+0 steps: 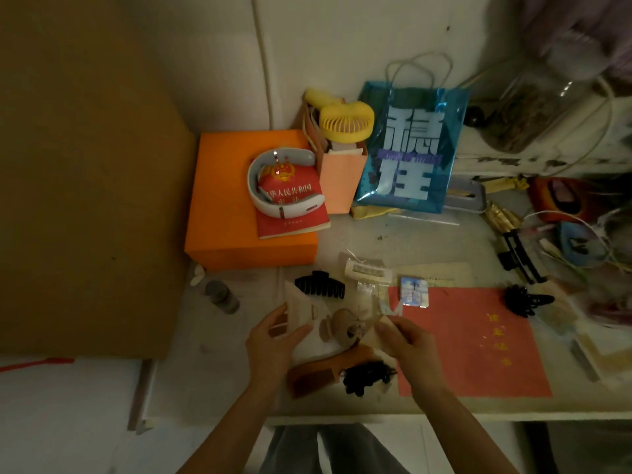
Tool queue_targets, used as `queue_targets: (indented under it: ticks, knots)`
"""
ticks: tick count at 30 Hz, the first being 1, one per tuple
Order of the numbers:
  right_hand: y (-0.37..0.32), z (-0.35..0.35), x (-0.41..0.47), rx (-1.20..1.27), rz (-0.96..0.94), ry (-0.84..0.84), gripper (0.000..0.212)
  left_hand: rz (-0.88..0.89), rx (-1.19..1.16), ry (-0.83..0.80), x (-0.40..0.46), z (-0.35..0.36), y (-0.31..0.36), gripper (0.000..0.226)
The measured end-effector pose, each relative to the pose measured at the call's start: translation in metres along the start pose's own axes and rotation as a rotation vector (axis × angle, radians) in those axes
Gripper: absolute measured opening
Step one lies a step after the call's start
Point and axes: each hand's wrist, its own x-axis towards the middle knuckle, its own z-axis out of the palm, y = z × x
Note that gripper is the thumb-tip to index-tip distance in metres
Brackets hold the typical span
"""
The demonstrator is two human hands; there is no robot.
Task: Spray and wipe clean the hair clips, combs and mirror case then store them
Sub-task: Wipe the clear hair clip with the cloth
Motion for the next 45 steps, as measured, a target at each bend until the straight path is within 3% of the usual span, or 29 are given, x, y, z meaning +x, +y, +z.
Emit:
queue_targets:
  ticks: [4,9,14,24,28,30,34,40,45]
  knots:
    - [-0.038,0.003,0.007,0.102,-0.036,-0.006,0.011,0.161,-0.042,0.012,-0.004,-0.002,0.047,0.048]
    - [-0.100,0.006,0.010,0.181,-0.217,0.033,0.013,0.353,-0.074,-0.046,-0.013,-0.004,0.107,0.043]
    - [-0.147,-0.001,0.008,0.349,-0.287,0.066,0.013,0.460,-0.075,-0.126,-0.021,-0.005,0.154,0.046]
    - [-0.192,-0.013,-0.003,0.564,-0.299,-0.169,0.027,0.588,-0.134,-0.170,-0.046,-0.008,0.219,0.050]
    - [-0.203,-0.017,-0.006,0.604,-0.339,-0.244,0.022,0.691,-0.131,-0.200,-0.055,-0.012,0.234,0.066]
    - [-0.209,-0.020,-0.007,0.625,-0.355,-0.268,0.022,0.726,-0.143,-0.221,-0.059,-0.015,0.241,0.061]
    - [-0.220,-0.027,-0.007,0.661,-0.347,-0.319,0.024,0.747,-0.150,-0.262,-0.064,-0.023,0.255,0.034]
    - [-0.237,-0.038,-0.007,0.638,-0.324,-0.404,0.018,0.710,-0.061,-0.239,-0.062,-0.039,0.288,0.034]
    - [-0.244,-0.041,-0.010,0.591,-0.331,-0.448,0.012,0.693,-0.016,-0.369,-0.060,-0.049,0.312,0.035]
